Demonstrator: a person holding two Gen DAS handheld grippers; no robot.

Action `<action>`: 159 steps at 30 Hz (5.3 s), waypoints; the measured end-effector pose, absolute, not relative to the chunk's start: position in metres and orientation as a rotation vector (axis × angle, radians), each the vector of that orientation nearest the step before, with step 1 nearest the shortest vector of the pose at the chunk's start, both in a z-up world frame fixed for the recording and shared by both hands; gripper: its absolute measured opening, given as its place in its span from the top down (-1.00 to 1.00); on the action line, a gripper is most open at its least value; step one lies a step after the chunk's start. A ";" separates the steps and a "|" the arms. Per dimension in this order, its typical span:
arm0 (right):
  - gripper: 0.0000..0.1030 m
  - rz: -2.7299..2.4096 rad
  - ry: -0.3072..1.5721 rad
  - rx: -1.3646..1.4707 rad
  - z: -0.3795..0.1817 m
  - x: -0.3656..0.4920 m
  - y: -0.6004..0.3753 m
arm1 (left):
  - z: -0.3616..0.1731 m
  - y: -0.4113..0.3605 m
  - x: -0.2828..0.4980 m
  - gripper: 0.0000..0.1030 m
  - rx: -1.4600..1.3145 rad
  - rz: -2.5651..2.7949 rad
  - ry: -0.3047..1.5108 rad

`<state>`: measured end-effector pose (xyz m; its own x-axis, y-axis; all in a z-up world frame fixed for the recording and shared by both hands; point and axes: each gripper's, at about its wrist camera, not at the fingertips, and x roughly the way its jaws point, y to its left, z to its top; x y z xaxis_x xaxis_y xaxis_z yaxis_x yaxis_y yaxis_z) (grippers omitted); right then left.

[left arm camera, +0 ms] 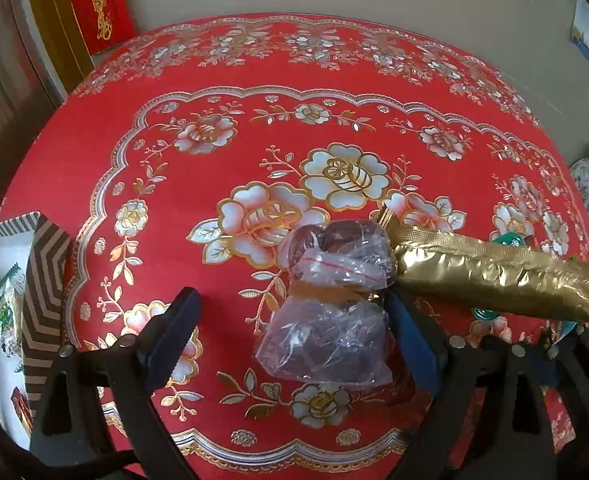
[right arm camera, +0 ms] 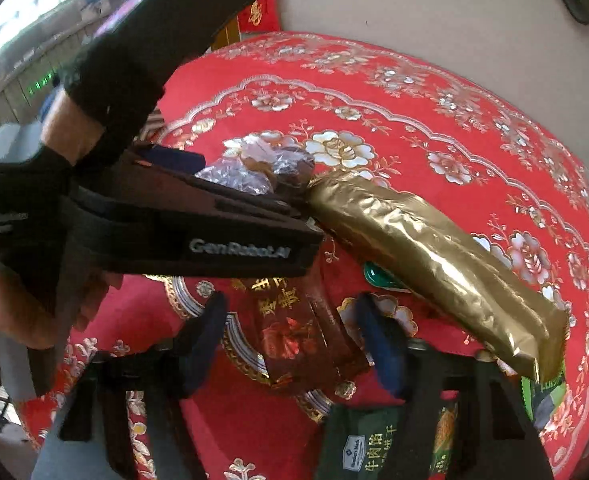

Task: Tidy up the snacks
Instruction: 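Grasp the clear candy bag with the left tool while the right tool grasps the brown packet, then carry the candy bag with the left tool while the right tool carries the brown packet into the box, then open both tools to release the candy bag and brown packet in the box, then move both tools back to the table toward the gold foil bar and white-blue candy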

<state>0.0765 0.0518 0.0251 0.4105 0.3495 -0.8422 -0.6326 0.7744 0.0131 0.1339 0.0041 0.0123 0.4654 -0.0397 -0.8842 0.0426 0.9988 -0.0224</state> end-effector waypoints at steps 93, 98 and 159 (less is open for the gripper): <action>0.30 0.678 0.762 -0.175 0.084 -0.071 0.123 | 0.065 0.190 -0.096 0.08 -0.038 0.193 0.729; 0.30 0.714 0.767 -0.200 0.084 -0.076 0.145 | 0.061 0.214 -0.101 0.08 -0.054 0.233 0.744; -0.23 0.672 0.837 -0.130 0.070 -0.054 0.107 | 0.067 0.214 -0.102 -0.77 -0.053 0.224 0.730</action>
